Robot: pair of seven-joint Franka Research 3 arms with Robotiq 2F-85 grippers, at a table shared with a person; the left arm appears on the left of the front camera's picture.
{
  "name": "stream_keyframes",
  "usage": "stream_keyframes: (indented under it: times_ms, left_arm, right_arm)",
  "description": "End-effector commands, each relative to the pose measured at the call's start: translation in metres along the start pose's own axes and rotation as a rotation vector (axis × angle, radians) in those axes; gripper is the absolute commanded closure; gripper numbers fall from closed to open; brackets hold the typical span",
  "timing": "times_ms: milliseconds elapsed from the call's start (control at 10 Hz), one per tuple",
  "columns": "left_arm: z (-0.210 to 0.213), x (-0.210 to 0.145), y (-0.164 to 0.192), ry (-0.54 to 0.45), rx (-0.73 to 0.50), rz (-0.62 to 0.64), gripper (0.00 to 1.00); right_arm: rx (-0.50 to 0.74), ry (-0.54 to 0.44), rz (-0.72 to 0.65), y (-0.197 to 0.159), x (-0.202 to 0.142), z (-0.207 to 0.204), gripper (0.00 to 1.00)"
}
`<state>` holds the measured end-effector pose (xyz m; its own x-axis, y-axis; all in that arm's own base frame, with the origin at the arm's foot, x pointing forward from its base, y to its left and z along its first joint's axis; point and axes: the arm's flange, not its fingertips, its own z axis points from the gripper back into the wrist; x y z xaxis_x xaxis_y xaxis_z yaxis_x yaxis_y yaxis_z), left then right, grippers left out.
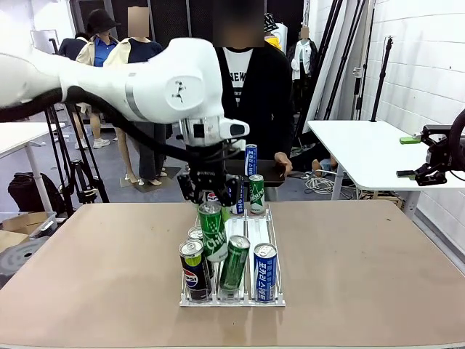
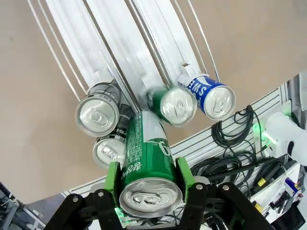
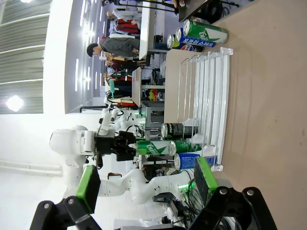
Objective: Retrieve and hand over the desired beverage to the person.
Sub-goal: Pick up another can of the same type that the person held from the Automatic Can Dispenser.
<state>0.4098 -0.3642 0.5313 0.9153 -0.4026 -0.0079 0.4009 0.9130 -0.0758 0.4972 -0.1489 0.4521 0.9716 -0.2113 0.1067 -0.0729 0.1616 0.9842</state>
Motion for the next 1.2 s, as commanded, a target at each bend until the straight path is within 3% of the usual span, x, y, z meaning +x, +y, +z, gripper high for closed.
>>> stream_keyframes:
  times_ms: [0, 300, 600, 1100]
  left_arm:
    - [0.045, -0.01, 0.004, -0.031, 0.033, -0.012, 1.0]
    - [0.105, -0.036, 0.003, -0.1, 0.078, 0.01, 1.0]
    - [0.119, -0.042, 0.018, -0.107, 0.09, 0.038, 1.0]
    - [0.134, -0.015, 0.096, -0.119, 0.136, 0.12, 1.0]
  right_arm:
    - [0.007, 0.005, 0.011, 0.0, -0.001, -0.001, 0.0]
    - [0.007, 0.005, 0.011, 0.0, -0.001, -0.001, 0.0]
    - [0.007, 0.005, 0.011, 0.0, -0.001, -0.001, 0.0]
    - [0.007, 0.005, 0.011, 0.0, -0.001, -0.001, 0.0]
